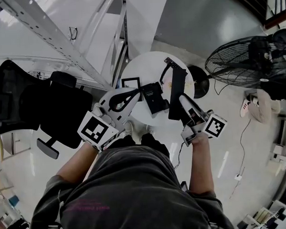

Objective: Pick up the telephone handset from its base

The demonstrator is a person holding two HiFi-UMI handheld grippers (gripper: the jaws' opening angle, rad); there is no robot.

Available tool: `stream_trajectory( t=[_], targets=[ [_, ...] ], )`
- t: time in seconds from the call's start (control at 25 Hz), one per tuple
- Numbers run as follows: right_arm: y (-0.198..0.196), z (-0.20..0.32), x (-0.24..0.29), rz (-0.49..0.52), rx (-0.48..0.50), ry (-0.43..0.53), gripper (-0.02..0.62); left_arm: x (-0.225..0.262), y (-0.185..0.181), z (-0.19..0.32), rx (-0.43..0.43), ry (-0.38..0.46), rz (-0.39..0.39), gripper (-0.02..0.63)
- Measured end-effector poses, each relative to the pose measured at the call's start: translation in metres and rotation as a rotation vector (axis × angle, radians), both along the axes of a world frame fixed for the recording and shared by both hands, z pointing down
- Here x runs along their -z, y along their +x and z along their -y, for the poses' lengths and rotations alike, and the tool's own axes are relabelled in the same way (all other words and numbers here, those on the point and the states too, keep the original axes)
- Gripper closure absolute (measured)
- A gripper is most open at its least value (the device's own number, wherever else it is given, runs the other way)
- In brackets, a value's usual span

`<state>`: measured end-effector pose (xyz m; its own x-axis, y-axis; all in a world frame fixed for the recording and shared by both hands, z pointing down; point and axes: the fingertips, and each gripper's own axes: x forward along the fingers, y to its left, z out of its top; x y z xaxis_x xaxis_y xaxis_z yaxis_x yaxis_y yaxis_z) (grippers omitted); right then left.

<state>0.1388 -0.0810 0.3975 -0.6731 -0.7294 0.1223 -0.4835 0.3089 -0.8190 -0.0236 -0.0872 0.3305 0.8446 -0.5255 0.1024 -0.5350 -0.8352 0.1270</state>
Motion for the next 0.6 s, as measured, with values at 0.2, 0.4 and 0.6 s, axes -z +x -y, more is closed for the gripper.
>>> stream_trajectory(
  t=[0.2, 0.4, 0.6],
  targets=[
    [0.0006, -0.0003, -0.0023, 0.002, 0.001, -0.002, 0.520, -0.0018, 0.0005, -0.0007, -0.001, -0.006, 0.003, 0.592],
    [0.0022, 0.0001, -0.0058, 0.008, 0.001, -0.009, 0.519, -0.0038, 0.0013, -0.0007, 0.002, -0.011, 0.003, 0.592],
    [0.0021, 0.0019, -0.0077, 0.011, 0.005, -0.015, 0.519, -0.0025, 0.0039, 0.0019, 0.006, -0.007, -0.006, 0.592]
  ],
)
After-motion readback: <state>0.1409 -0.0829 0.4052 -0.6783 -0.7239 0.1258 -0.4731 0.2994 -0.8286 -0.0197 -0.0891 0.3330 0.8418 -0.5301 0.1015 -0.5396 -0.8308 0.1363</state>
